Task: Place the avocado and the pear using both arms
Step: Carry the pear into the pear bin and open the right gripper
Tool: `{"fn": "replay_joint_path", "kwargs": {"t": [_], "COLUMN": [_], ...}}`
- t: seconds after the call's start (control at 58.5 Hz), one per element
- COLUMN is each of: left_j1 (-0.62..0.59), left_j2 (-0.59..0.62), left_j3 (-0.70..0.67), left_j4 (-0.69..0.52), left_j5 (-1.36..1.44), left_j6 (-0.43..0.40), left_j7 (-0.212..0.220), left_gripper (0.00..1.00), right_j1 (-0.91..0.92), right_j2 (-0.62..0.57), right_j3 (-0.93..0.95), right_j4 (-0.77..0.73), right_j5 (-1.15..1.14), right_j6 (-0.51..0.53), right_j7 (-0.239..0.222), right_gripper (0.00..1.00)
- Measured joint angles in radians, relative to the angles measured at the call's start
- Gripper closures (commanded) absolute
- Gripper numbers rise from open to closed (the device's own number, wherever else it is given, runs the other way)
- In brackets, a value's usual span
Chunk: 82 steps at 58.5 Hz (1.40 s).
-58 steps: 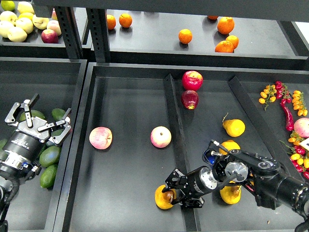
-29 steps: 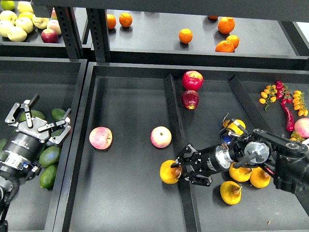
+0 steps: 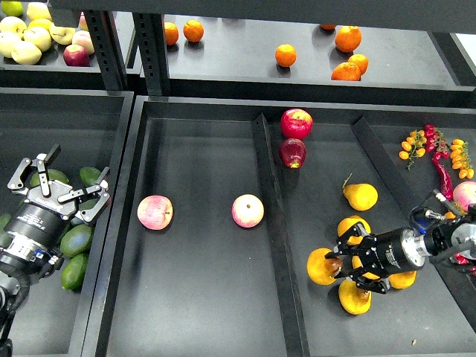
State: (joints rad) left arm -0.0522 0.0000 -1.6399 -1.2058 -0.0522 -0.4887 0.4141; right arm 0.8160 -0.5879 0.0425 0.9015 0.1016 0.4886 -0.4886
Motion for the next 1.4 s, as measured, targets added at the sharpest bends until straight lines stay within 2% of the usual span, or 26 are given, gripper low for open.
{"fn": "replay_joint_path", "kwargs": {"t": [0.308,0.513,0.615,0.752,0.769,0.923,1.009,1.162,1.402], "left_j1": [0.000,0.000,0.000,0.000,0.000,0.000,0.000,0.000,0.000], "left_j2": [0.000,0.000,0.000,0.000,0.000,0.000,0.000,0.000,0.000], "left_j3": [-0.001,-0.002,-0.002,-0.002,-0.002,-0.002,-0.001,0.003,0.016], "left_j4": [-0.001,-0.001,-0.001,-0.001,-0.001,-0.002,-0.002,-0.002,-0.015], "left_j5": [0.000,0.000,0.000,0.000,0.000,0.000,0.000,0.000,0.000], "left_j6": [0.000,0.000,0.000,0.000,0.000,0.000,0.000,0.000,0.000], "left_j7": [0.000,0.000,0.000,0.000,0.000,0.000,0.000,0.000,0.000], "left_gripper": [0.00,0.00,0.00,0.00,0.00,0.00,0.00,0.00,0.00], "right_j1": [-0.060,-0.073,-0.085,-0.104,-0.107,-0.124,-0.128,-0.127,-0.128], "right_j2": [0.008,0.006,0.005,0.003,0.003,0.005,0.002,-0.025,-0.074], "right_j3": [-0.007,-0.007,-0.007,-0.004,-0.004,0.003,0.007,0.014,0.146], "right_j4": [-0.004,-0.006,-0.008,-0.009,-0.009,-0.009,-0.008,-0.006,0.006], "right_j5": [-0.011,-0.012,-0.012,-0.012,-0.012,-0.042,-0.049,-0.052,-0.032], "right_j6": [0.000,0.000,0.000,0.000,0.000,0.000,0.000,0.000,0.000], "right_j7": [0.000,0.000,0.000,0.000,0.000,0.000,0.000,0.000,0.000], "right_gripper": [0.97,0.92,0.84,0.61,0.55,0.39,0.22,0.01,0.01]}}
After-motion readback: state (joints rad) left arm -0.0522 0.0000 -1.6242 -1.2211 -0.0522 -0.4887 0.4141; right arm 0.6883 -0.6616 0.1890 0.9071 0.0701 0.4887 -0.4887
